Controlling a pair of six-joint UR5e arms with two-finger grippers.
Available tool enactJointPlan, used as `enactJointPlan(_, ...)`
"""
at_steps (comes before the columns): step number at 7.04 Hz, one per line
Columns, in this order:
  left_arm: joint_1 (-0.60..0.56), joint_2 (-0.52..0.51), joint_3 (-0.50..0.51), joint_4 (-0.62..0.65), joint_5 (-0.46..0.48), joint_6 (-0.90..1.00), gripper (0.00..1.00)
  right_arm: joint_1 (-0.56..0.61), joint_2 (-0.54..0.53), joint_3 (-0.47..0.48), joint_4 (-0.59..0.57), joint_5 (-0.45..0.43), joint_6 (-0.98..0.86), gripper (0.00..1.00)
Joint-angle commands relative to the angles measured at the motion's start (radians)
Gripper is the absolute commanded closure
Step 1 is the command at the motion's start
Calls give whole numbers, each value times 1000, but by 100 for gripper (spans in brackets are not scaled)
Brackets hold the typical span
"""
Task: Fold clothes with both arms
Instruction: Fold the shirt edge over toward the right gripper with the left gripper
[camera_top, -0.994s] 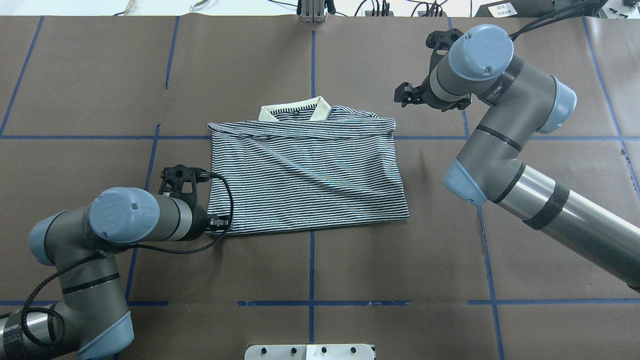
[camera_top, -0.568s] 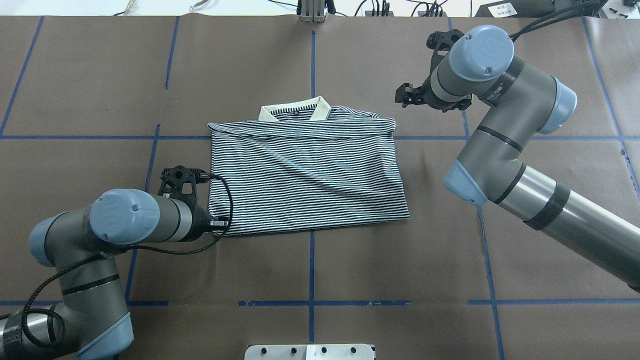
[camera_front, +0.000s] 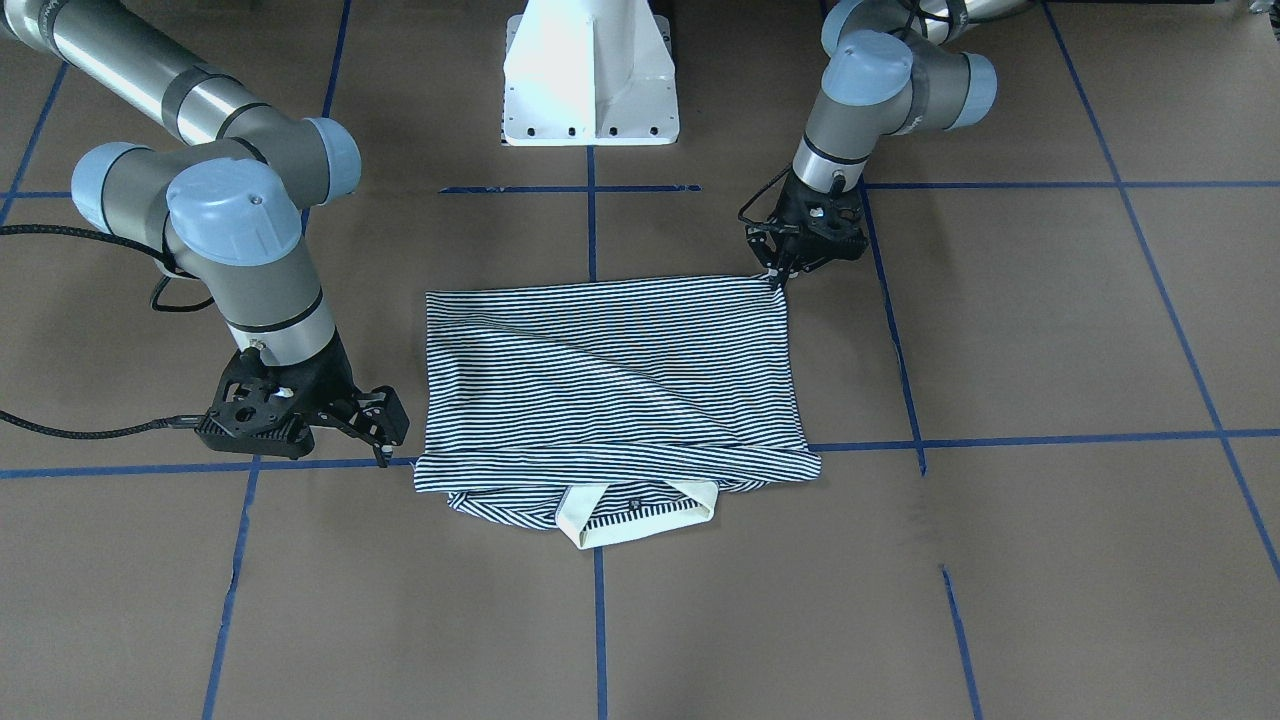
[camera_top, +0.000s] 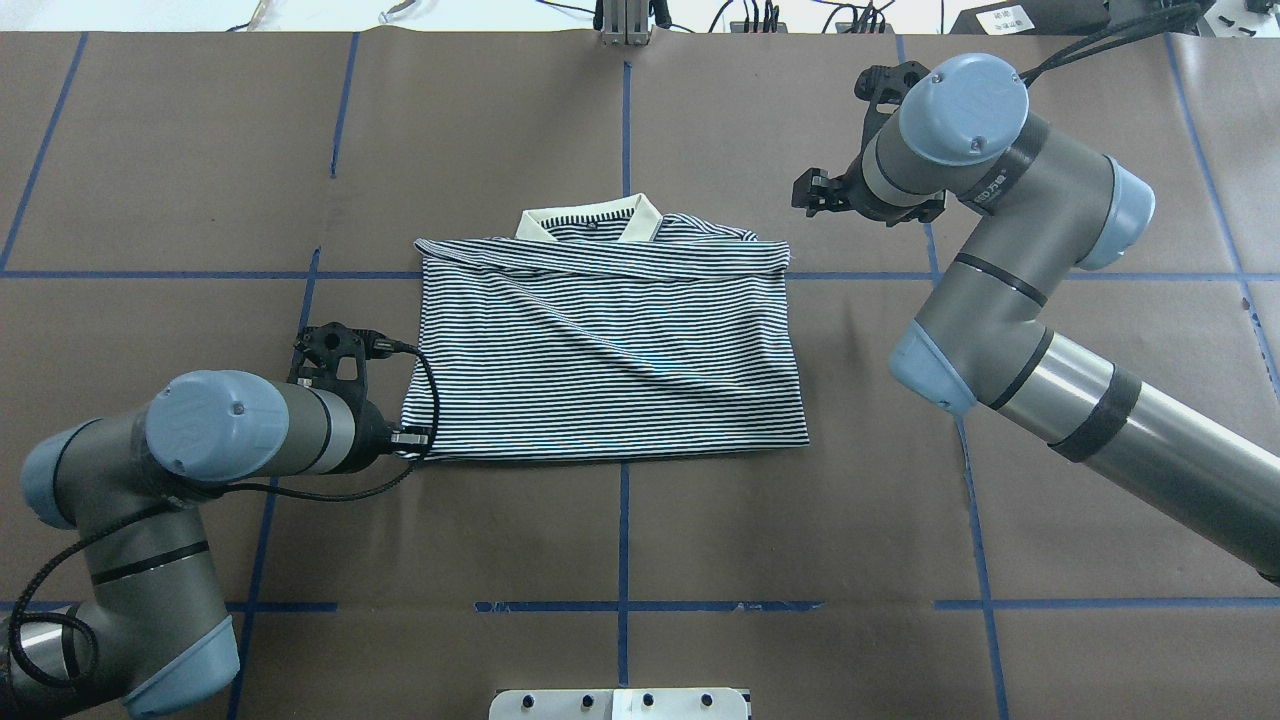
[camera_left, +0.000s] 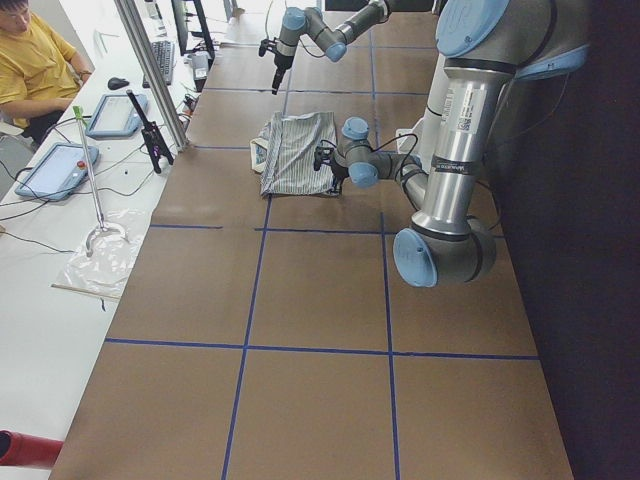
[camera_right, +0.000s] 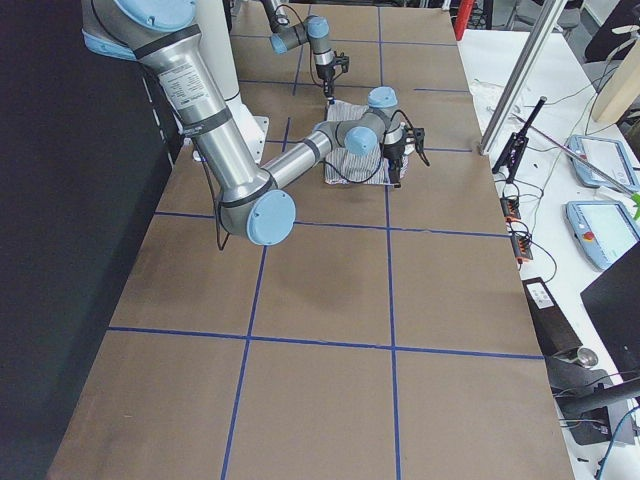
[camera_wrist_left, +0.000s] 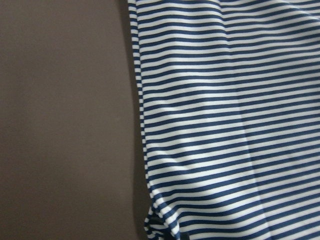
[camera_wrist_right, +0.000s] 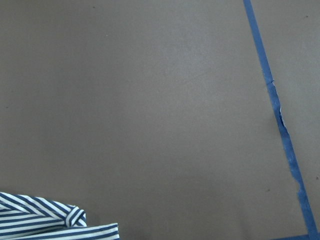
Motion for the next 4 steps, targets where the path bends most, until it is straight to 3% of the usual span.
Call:
enactJointPlan(1, -131, 13, 31, -1, -2, 180, 100, 0, 0, 0, 0, -1, 8, 0)
enactJointPlan(2, -215, 4, 99, -7, -3, 270, 100, -2, 1, 2, 0, -1, 16, 0)
enactJointPlan(4, -384, -195, 391, -103, -3, 411, 100, -3, 4, 3, 2, -4, 23, 0)
